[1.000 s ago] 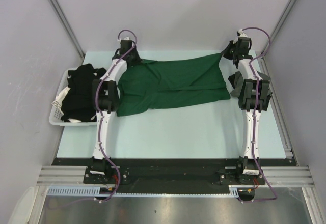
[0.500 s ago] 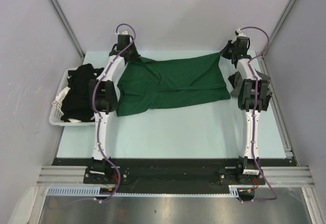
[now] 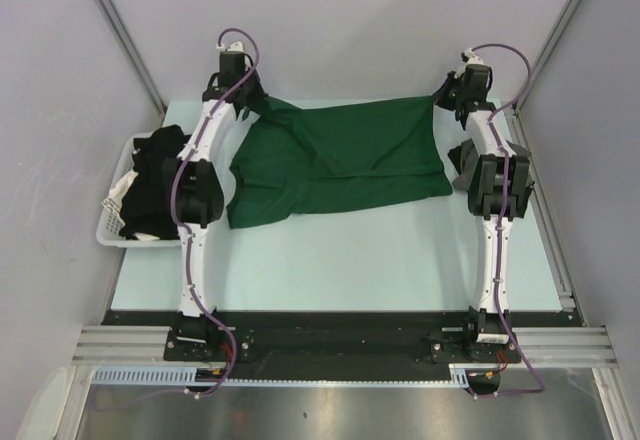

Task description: Fold and stack the t-shirts

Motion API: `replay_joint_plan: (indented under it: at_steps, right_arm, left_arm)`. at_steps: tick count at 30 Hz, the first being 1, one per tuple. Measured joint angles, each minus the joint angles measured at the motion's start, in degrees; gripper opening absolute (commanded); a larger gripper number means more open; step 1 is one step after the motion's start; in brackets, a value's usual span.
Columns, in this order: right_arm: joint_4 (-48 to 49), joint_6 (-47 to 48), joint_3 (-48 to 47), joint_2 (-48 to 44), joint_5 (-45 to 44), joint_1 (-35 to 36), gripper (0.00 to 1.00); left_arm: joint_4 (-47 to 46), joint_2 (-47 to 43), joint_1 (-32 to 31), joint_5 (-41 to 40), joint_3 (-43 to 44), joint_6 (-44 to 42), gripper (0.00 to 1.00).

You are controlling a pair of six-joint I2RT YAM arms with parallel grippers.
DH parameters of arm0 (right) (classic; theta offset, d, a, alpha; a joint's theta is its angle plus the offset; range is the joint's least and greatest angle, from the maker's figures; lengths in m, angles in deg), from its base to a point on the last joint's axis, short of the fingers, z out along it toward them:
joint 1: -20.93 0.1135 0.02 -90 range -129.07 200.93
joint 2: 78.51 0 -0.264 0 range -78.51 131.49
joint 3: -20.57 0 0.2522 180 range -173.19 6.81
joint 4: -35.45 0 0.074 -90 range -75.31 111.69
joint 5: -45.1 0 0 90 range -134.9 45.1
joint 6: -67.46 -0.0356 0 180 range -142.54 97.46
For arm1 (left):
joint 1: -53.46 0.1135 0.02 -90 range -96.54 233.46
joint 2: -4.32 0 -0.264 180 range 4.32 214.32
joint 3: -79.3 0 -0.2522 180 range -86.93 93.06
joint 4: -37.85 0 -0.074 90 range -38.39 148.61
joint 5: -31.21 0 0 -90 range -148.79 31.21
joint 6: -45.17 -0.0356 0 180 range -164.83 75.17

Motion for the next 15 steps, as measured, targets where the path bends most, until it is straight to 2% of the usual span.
replay_joint_plan:
  at_steps: [15]
  right_arm:
    - [-0.8,1.5,0.2,-0.7,-1.3,0.7,0.0]
  left_arm:
    - [4.8,-1.9,0.7,1.7,-1.8,-1.3,0.0]
